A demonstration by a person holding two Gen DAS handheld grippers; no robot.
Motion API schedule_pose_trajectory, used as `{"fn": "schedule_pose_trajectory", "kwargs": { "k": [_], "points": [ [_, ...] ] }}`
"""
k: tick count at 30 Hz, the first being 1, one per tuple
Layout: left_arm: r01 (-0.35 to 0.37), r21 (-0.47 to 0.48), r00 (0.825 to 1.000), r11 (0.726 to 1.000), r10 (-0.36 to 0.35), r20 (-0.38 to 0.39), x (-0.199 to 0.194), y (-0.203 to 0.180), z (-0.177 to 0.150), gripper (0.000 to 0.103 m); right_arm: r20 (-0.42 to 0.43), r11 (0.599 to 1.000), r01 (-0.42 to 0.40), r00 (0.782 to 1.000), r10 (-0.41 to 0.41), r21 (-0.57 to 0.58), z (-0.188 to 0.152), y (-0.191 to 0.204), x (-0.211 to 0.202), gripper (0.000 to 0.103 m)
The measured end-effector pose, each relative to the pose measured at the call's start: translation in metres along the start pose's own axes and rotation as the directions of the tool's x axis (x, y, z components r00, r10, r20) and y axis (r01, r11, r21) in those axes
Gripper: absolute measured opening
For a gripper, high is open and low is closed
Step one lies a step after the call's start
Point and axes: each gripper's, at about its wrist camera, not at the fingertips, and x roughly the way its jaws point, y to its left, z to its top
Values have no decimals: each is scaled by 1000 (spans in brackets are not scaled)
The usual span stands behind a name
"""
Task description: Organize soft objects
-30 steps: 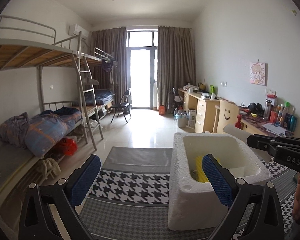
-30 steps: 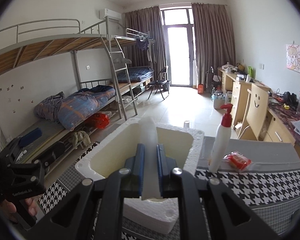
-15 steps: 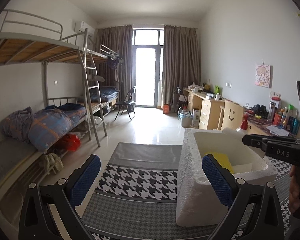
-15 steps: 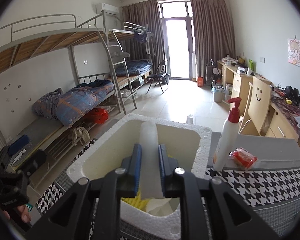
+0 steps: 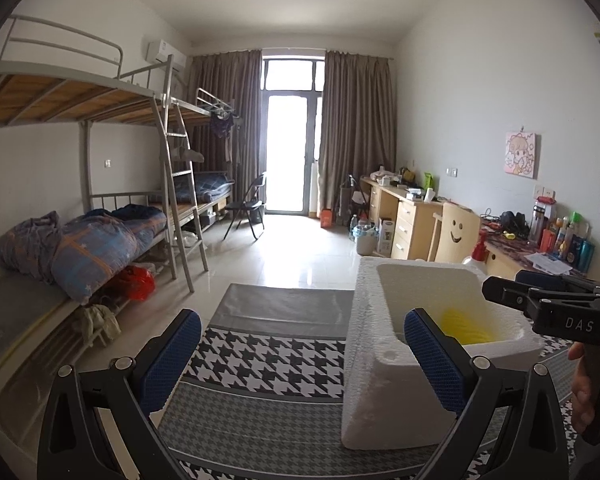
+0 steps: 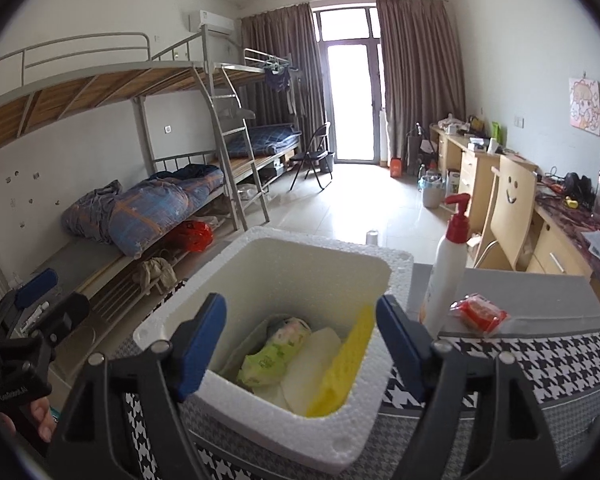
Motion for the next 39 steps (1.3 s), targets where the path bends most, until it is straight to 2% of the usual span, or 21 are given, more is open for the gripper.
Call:
{"fn": "schedule_pose_trajectory", "kwargs": {
  "k": [10, 11, 13, 16, 29, 39],
  "points": [
    [35, 21, 999, 999, -36, 18, -30, -24, -2, 102, 56, 1000, 12, 998, -12, 8, -10, -8, -38, 81],
    [36, 20, 999, 999, -36, 24, -34, -24, -2, 102, 67, 1000, 11, 998, -12, 18, -11, -10, -44, 83],
    [39, 20, 999, 999, -39, 29, -40, -27, -2, 102, 82, 1000, 8, 997, -11, 27, -14, -13, -53, 95],
    [54, 22, 998, 998, -55, 32, -48, -32, -3, 102, 124, 1000, 21, 992, -23, 12, -19, -11, -69, 102],
    [77, 29, 996, 997, -79, 52, -78, -43, -11, 102, 176, 997, 62, 983, -55, -35, -41, 1, -110, 102],
    [98, 48, 991, 994, -101, 83, -107, -55, -31, 102, 206, 997, 70, 976, -64, -21, -72, 3, -137, 102]
  ]
}}
